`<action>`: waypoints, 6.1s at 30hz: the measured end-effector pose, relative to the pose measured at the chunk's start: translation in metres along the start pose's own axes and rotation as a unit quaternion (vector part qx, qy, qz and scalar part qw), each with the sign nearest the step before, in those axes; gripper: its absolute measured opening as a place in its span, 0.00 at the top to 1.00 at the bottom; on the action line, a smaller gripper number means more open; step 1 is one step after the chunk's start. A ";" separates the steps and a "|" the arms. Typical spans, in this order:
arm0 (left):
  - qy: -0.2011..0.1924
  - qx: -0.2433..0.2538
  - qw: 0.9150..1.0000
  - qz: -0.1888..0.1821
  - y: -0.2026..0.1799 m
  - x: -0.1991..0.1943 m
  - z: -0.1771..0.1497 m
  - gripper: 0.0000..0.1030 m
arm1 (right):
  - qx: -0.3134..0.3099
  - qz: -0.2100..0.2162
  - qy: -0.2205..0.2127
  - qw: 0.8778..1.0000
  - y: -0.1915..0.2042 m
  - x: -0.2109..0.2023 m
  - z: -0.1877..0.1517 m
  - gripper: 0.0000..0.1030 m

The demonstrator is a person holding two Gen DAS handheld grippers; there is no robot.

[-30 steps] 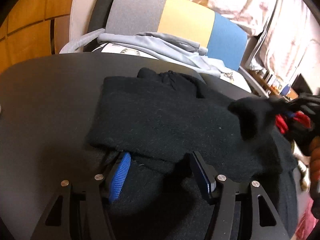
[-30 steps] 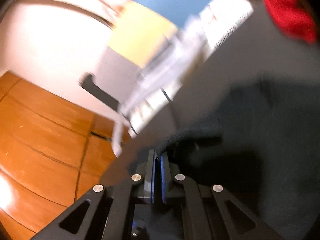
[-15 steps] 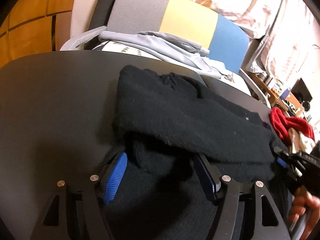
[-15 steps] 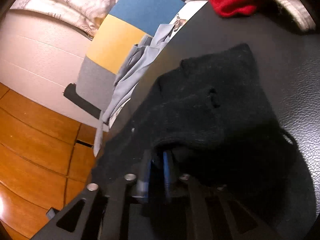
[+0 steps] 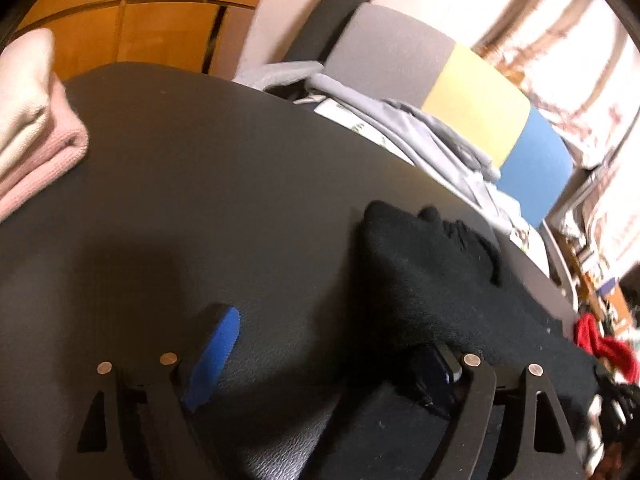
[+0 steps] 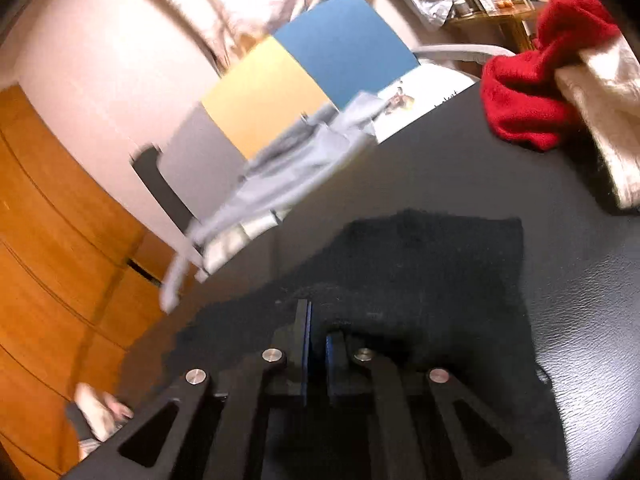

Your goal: Fold clothes

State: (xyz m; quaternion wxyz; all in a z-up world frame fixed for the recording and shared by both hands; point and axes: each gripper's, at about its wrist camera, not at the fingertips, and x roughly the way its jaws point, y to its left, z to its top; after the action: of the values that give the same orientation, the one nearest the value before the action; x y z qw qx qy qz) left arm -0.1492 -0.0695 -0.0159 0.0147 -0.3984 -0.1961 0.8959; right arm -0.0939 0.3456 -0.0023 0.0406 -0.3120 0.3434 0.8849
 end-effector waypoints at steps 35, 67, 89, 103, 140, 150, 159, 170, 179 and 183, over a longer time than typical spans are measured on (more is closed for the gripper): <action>0.040 0.199 0.978 0.057 0.033 -0.101 -0.059 0.01 | -0.125 -0.004 0.075 0.989 0.012 0.006 -0.053 0.73; -0.025 0.333 0.926 0.175 -0.059 -0.003 -0.036 0.13 | -0.213 -0.075 0.080 0.971 0.055 0.036 -0.049 0.74; 0.005 0.277 0.952 0.132 -0.068 0.017 0.048 0.10 | -0.222 -0.071 0.100 0.967 0.089 0.039 0.001 0.72; -0.040 0.365 0.917 0.153 -0.027 -0.048 -0.081 0.03 | -0.279 -0.107 0.099 0.949 0.021 -0.057 -0.116 0.74; 0.047 0.145 0.981 0.123 0.039 -0.110 -0.112 0.00 | -0.246 -0.130 0.079 0.957 0.009 -0.113 -0.155 0.59; 0.081 0.142 0.984 0.072 0.071 -0.134 -0.118 0.00 | -0.081 -0.054 0.056 0.994 -0.044 -0.173 -0.138 0.57; 0.159 0.091 0.983 -0.030 0.097 -0.134 -0.149 0.00 | -0.039 -0.028 0.090 0.995 -0.072 -0.178 -0.156 0.52; 0.213 0.097 0.969 -0.082 0.067 -0.104 -0.163 0.00 | -0.045 0.032 0.103 0.993 -0.056 -0.167 -0.167 0.44; 0.209 0.122 0.969 -0.044 0.051 -0.111 -0.159 0.00 | -0.009 0.080 0.130 0.988 -0.055 -0.158 -0.183 0.44; 0.211 0.146 0.966 -0.019 0.040 -0.112 -0.158 0.03 | 0.064 0.118 0.131 0.982 -0.072 -0.158 -0.182 0.44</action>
State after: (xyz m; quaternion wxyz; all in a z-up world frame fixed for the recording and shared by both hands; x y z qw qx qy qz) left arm 0.0466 -0.0735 -0.0470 0.1309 -0.5685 -0.0636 0.8097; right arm 0.1489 0.3077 -0.0564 -0.0893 -0.3794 0.4357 0.8113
